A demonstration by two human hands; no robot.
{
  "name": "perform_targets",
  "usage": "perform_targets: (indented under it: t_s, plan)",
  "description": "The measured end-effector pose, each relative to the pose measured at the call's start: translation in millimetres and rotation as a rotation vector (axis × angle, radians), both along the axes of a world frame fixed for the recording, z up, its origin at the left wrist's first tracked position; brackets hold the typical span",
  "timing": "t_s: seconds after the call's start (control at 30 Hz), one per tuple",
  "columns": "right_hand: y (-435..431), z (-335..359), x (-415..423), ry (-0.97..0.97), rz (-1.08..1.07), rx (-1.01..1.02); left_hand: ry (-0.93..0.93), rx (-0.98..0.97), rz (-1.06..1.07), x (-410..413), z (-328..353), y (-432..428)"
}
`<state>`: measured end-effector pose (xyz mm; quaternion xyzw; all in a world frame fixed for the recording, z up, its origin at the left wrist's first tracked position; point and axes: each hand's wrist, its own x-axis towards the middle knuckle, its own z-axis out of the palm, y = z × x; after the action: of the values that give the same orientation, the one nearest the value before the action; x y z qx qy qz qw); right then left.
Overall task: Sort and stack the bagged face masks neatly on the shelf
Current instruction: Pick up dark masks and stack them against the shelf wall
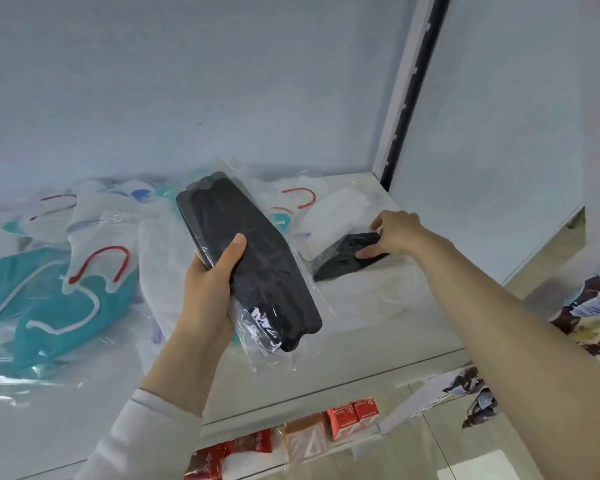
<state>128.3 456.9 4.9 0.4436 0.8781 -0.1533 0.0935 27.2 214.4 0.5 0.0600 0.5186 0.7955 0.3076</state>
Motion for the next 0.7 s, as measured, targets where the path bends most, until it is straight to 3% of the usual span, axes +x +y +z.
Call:
perform_targets:
  t_s: [0.43,0.7]
  plan:
    - [-15.0,7.2,12.4,0.146,-0.085,-0.11,-0.041,-0.044,-0.04,-2.9,-21.7,0.8]
    - [-21.5,32.2,26.1,0.434,-0.225,-0.308,-0.026,-0.07,-0.048,-4.5,-23.9,-0.4]
